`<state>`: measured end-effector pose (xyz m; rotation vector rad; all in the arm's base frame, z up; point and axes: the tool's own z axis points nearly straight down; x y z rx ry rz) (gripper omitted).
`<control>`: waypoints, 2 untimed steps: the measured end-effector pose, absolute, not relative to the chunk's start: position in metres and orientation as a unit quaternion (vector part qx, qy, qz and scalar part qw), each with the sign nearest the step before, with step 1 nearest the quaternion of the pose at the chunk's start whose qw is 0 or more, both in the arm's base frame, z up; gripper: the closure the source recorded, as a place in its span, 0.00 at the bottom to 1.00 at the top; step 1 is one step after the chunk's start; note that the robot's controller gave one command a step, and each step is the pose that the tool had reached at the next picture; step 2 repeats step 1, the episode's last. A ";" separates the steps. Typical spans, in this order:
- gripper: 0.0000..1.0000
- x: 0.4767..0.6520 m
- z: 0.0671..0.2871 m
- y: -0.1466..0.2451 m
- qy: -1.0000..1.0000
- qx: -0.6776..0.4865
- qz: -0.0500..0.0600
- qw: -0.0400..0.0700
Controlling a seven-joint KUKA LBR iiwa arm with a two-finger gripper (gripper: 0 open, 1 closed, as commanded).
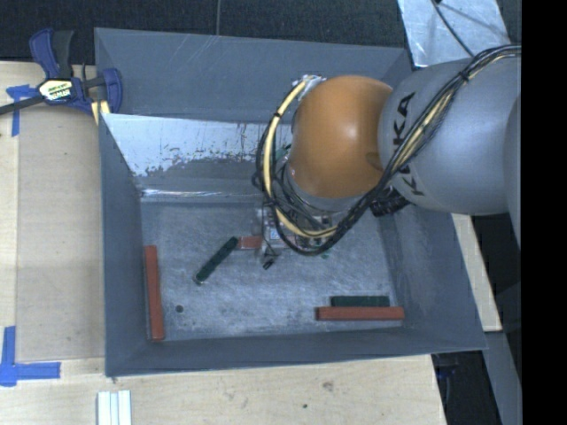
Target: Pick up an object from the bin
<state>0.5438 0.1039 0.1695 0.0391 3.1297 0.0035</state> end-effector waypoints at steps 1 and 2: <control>1.00 0.537 0.259 0.140 1.000 0.011 0.002 0.005; 1.00 0.537 0.259 0.140 1.000 0.011 0.002 0.005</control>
Offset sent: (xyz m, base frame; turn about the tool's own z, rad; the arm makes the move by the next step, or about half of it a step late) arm -0.0088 0.0343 0.0836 0.0020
